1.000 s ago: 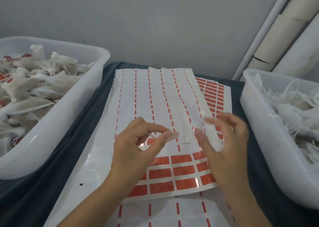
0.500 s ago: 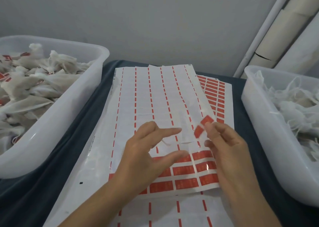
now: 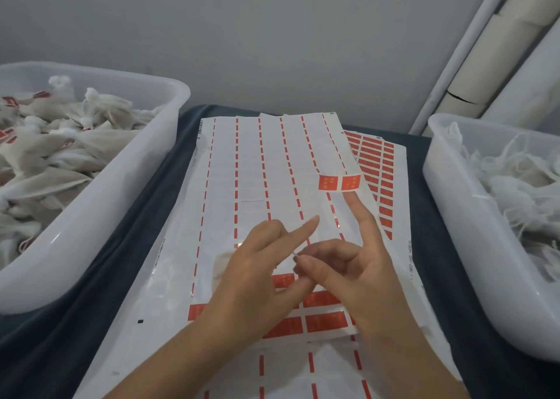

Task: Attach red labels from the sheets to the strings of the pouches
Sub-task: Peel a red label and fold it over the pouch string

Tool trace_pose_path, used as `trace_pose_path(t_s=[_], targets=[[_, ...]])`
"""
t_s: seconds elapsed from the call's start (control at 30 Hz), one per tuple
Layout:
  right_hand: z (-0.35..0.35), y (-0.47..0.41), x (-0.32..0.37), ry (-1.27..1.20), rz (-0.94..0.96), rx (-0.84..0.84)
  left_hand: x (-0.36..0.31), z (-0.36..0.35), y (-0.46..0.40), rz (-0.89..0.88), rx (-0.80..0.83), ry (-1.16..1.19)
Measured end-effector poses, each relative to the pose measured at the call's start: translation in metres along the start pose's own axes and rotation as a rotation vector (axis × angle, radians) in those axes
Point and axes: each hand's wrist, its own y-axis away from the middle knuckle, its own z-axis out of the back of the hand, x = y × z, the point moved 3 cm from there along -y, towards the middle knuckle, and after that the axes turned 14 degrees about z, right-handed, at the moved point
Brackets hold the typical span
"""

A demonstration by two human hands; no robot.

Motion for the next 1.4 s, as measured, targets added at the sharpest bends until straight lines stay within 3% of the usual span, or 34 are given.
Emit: trace_pose_path(t_s=[0.13, 0.27, 0.4, 0.6, 0.67, 0.83, 1.4], targets=[[0.004, -0.001, -0.001, 0.043, 0.039, -0.042, 0.001, 0.000, 0.000, 0.050, 0.033, 0.026], [0.015, -0.003, 0.000, 0.180, 0.068, -0.097, 0.005, 0.001, -0.005, 0.290, 0.170, 0.157], [0.020, -0.004, -0.002, 0.271, 0.071, -0.086, 0.009, 0.004, -0.012, 0.388, 0.235, 0.260], [0.026, -0.006, 0.003, 0.199, -0.011, -0.155, 0.018, 0.007, -0.013, 0.524, 0.230, 0.405], [0.031, -0.006, 0.007, 0.119, -0.067, -0.175, 0.018, 0.008, -0.013, 0.527, 0.232, 0.399], [0.014, -0.004, 0.007, 0.110, -0.094, 0.078, 0.014, 0.006, -0.012, 0.486, 0.257, 0.360], [0.017, -0.004, -0.006, 0.214, -0.063, 0.067, 0.011, 0.005, -0.011, 0.468, 0.281, 0.335]])
